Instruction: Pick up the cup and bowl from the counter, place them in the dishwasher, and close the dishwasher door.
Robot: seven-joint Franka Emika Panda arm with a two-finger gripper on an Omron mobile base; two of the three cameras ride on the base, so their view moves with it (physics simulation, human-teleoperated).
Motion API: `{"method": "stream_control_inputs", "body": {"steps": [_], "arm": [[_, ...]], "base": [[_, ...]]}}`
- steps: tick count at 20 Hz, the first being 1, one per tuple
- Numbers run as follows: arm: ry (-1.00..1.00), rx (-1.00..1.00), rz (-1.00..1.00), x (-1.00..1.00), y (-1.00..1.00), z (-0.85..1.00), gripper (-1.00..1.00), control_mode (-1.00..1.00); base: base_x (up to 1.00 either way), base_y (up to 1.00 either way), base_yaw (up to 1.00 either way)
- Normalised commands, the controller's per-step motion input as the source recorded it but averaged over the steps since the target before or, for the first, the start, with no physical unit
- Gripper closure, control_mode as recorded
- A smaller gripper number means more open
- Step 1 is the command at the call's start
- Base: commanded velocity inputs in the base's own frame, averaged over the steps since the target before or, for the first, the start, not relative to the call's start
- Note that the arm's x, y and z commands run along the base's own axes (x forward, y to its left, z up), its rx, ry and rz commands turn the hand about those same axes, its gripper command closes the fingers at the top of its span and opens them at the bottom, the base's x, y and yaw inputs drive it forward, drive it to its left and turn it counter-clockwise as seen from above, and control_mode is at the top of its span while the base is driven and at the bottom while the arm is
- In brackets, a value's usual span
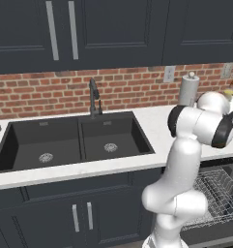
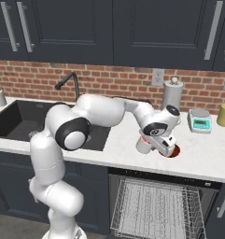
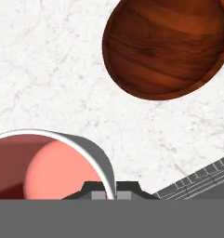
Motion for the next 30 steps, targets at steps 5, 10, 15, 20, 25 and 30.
{"method": "stream_control_inputs", "body": {"steps": [5, 10, 15, 20, 25, 30], "arm": [[0.0, -0.17, 0.19, -0.92, 0.45, 0.08, 1.0, -1.0], [0.05, -0.2, 0.19, -0.79, 0.04, 0.0, 1.0, -1.0], [0.03, -0.11, 0.11, -0.55, 0.0, -0.03, 1.0, -1.0], [-0.02, 0.0, 0.01, -0.37, -0.07, 0.0, 1.0, -1.0], [0.0, 0.02, 0.0, -0.08, -0.3, 0.0, 1.0, -1.0], [0.0, 0.06, 0.0, 0.0, -0.56, -0.03, 1.0, -1.0]], "base": [[0.0, 0.0, 0.0], [0.0, 0.0, 0.0], [0.0, 0.0, 0.0], [0.0, 0.0, 0.0], [0.0, 0.0, 0.0], [0.0, 0.0, 0.0]]}}
